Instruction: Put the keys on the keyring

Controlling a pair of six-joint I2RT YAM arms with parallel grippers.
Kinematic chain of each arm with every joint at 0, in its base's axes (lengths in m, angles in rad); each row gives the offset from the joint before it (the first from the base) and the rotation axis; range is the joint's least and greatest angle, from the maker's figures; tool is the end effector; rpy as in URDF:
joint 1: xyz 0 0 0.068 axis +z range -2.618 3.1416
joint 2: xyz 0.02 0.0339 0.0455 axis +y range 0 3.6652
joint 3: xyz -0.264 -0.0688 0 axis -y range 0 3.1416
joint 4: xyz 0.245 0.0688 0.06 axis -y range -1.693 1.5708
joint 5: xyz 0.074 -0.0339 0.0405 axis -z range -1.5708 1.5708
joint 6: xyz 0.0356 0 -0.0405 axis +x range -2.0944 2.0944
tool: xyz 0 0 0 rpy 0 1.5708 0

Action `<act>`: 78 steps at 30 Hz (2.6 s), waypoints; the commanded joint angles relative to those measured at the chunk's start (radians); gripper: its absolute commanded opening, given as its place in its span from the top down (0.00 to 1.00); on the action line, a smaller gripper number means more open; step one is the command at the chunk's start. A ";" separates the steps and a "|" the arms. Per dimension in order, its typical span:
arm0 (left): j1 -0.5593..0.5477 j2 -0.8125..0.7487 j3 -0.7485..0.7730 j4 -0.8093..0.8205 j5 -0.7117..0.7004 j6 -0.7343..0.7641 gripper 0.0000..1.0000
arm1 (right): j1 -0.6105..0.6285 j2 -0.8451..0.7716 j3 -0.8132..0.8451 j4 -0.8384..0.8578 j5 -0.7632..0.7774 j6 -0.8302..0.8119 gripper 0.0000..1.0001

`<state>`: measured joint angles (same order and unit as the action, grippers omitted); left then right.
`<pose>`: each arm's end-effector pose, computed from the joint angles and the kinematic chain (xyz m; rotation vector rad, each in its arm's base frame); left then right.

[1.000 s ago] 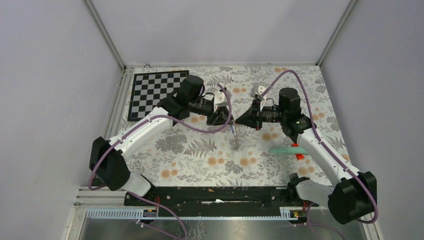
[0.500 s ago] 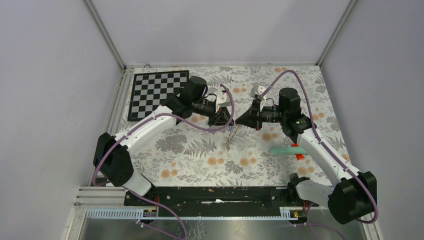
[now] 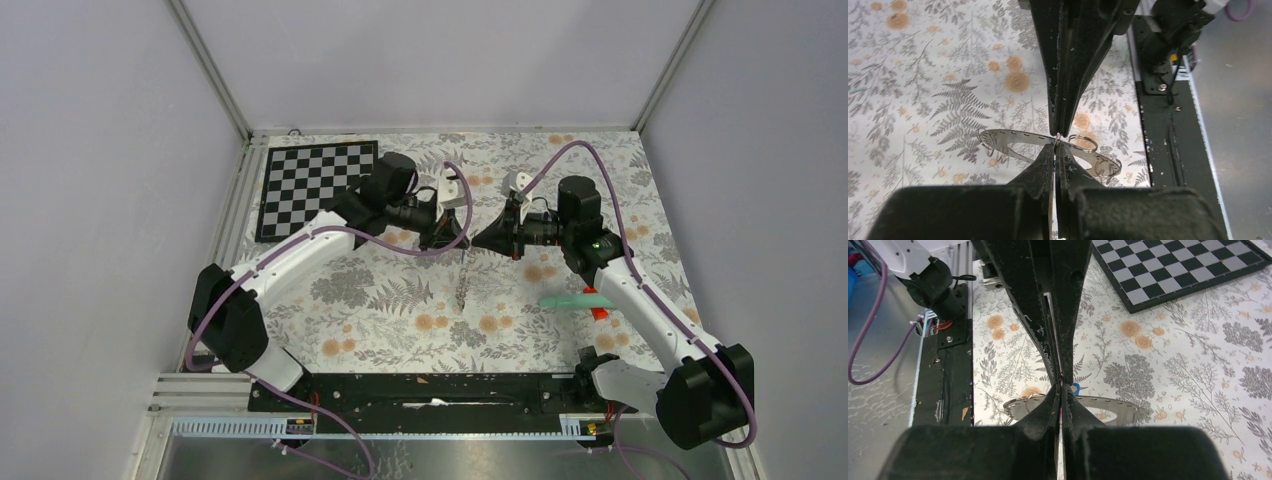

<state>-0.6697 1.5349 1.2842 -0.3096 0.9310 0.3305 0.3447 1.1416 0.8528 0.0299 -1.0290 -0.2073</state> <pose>0.2515 -0.2356 0.3241 1.4581 1.5003 -1.1862 0.2263 0.1136 0.3176 -1.1516 1.4057 1.0277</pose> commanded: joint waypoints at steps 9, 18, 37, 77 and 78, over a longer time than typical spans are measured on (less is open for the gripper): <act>-0.205 -0.015 0.223 -0.309 -0.563 0.084 1.00 | -0.008 -0.065 0.005 -0.085 0.025 -0.116 0.61; -0.208 -0.044 0.216 -0.310 -0.587 0.087 1.00 | -0.016 -0.072 0.004 -0.086 -0.103 -0.107 0.52; -0.208 -0.038 0.234 -0.310 -0.513 0.051 1.00 | -0.016 -0.022 -0.056 0.077 -0.100 -0.011 0.62; -0.180 -0.072 0.165 -0.263 -0.429 0.017 1.00 | -0.023 0.009 -0.083 0.195 -0.081 0.088 0.72; -0.180 -0.073 0.165 -0.263 -0.428 0.016 1.00 | -0.023 0.010 -0.083 0.198 -0.081 0.091 0.74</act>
<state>-0.8547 1.4979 1.4456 -0.6334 0.4648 0.3607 0.3271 1.1492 0.7692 0.1730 -1.1091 -0.1299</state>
